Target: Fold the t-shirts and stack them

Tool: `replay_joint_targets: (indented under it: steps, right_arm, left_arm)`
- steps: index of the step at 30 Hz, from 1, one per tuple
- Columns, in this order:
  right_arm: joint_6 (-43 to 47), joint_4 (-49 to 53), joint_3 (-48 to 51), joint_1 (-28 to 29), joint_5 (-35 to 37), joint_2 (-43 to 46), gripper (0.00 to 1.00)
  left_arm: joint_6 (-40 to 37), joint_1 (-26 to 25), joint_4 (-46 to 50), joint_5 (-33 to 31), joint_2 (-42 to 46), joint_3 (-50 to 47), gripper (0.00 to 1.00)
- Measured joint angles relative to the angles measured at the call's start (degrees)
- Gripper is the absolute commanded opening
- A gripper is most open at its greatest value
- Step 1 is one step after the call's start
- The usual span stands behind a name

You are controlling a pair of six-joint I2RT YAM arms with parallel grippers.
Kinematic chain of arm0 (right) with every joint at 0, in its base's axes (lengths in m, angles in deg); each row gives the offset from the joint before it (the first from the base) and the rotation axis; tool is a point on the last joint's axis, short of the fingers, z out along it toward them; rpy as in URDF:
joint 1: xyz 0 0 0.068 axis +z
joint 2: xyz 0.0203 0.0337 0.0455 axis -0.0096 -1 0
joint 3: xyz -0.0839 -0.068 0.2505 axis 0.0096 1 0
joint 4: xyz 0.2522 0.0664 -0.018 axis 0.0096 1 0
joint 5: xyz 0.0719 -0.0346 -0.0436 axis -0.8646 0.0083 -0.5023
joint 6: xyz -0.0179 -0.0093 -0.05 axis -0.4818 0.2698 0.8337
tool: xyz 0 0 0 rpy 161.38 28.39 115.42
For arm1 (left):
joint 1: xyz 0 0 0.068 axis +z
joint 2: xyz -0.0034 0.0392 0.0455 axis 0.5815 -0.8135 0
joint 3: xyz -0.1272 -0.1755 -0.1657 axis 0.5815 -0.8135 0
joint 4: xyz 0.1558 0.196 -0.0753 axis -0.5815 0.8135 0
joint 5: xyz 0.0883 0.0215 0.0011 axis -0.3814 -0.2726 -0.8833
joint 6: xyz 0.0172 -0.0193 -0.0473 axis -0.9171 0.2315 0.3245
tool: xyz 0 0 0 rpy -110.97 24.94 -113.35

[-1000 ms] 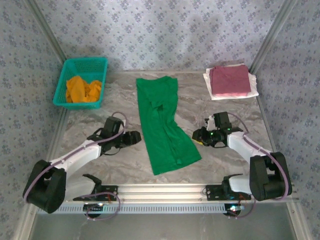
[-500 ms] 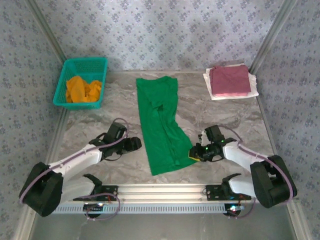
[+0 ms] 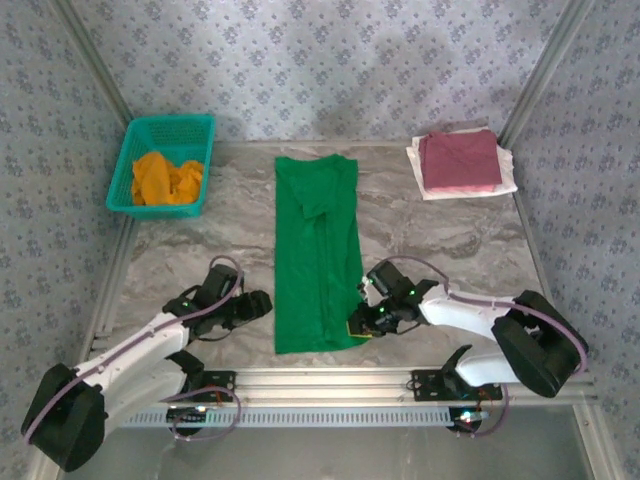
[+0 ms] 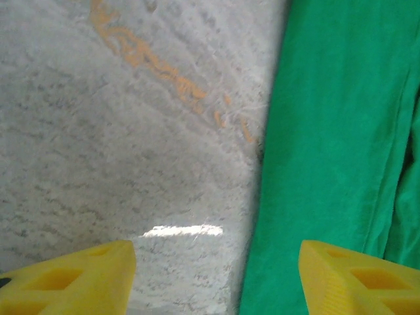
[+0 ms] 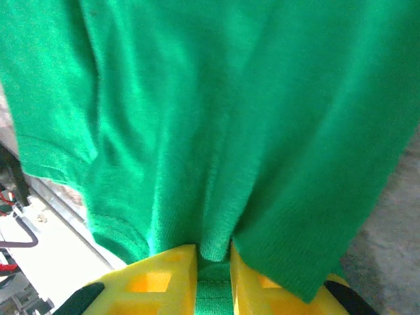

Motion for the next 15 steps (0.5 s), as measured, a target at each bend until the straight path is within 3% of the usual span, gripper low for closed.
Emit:
replay_joint_targets:
  steps: [8,15]
  right_arm:
    - [1.99,2.29,-3.06,-8.76,1.09,9.79,0.25]
    - [2.08,3.19,-0.2,-15.63,2.19,14.6,0.26]
  left_arm:
    - [2.86,-1.4,-0.85,4.26,-1.51,-0.33,0.61]
    - [7.67,-11.61,1.55,4.28,-7.19,3.45,0.61]
